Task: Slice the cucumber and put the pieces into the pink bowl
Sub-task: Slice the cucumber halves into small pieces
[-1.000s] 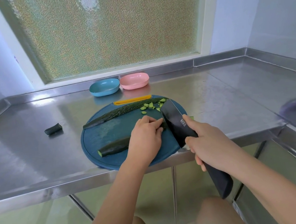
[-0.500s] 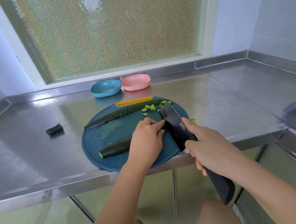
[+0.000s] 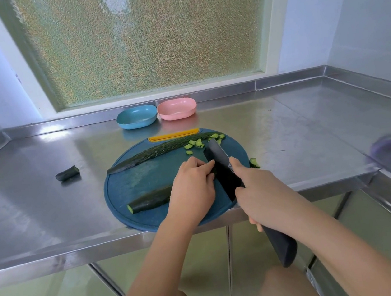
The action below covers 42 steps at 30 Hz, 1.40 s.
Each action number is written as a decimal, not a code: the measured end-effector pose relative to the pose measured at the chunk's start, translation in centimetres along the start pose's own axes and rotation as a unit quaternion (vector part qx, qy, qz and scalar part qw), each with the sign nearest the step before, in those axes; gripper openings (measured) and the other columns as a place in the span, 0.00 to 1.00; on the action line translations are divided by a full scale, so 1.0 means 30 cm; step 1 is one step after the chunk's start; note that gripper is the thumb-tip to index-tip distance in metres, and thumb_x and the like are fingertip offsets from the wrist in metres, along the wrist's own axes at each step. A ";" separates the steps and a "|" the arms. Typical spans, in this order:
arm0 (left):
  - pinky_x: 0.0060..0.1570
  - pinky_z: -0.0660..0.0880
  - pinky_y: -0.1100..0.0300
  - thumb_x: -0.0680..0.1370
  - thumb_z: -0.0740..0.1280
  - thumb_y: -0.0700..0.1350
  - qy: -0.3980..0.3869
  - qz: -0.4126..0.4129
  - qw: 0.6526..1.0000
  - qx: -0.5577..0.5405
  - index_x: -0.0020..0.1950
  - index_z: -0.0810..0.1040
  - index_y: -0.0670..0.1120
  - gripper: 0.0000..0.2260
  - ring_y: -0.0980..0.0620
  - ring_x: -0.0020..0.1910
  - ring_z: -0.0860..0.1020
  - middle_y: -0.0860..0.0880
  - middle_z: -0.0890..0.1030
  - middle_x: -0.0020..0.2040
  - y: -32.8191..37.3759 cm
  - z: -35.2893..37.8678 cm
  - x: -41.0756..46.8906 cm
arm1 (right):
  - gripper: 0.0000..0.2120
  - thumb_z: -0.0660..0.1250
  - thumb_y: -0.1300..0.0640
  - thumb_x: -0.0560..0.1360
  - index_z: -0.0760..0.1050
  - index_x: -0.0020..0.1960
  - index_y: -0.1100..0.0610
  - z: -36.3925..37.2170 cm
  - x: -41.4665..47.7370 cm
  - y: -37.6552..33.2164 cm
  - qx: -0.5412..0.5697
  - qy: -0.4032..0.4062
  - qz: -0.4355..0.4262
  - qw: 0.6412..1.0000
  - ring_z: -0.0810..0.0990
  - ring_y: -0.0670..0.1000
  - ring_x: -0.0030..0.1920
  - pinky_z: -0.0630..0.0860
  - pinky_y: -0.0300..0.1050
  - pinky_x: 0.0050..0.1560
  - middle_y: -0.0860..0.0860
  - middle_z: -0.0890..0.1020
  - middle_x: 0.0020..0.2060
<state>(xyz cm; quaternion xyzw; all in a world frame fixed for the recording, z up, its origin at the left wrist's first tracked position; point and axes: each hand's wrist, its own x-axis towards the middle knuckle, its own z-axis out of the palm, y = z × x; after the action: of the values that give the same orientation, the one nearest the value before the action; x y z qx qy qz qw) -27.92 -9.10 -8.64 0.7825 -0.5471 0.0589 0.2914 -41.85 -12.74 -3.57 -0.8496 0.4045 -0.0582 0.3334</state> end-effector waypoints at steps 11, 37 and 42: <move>0.55 0.68 0.57 0.80 0.58 0.49 -0.002 -0.027 0.999 0.044 0.69 0.71 0.52 0.17 0.49 0.56 0.70 0.49 0.74 0.56 0.009 -0.014 -0.003 | 0.32 0.53 0.61 0.80 0.45 0.77 0.40 0.002 -0.037 0.044 0.086 0.015 0.008 0.996 0.73 0.49 0.22 0.79 0.45 0.32 0.56 0.77 0.36; 0.53 0.67 0.59 0.80 0.60 0.45 0.002 -0.011 1.000 0.012 0.69 0.72 0.49 0.16 0.48 0.55 0.70 0.47 0.75 0.55 0.000 -0.007 0.004 | 0.34 0.52 0.63 0.79 0.43 0.78 0.42 0.008 -0.001 -0.002 0.012 0.016 -0.010 1.000 0.75 0.53 0.34 0.81 0.52 0.42 0.56 0.75 0.48; 0.54 0.67 0.58 0.80 0.59 0.45 -0.004 -0.019 1.000 0.014 0.68 0.72 0.49 0.16 0.48 0.55 0.70 0.47 0.75 0.55 0.005 -0.011 0.002 | 0.35 0.53 0.63 0.79 0.40 0.78 0.46 0.032 -0.001 -0.011 -0.019 0.012 -0.013 1.000 0.73 0.52 0.36 0.79 0.51 0.46 0.55 0.76 0.50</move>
<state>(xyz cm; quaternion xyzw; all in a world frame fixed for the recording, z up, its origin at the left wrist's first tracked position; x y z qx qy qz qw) -27.96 -9.02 -8.29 0.7973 -0.5319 0.0581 0.2792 -41.30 -12.06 -4.10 -0.8602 0.3982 -0.0656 0.3117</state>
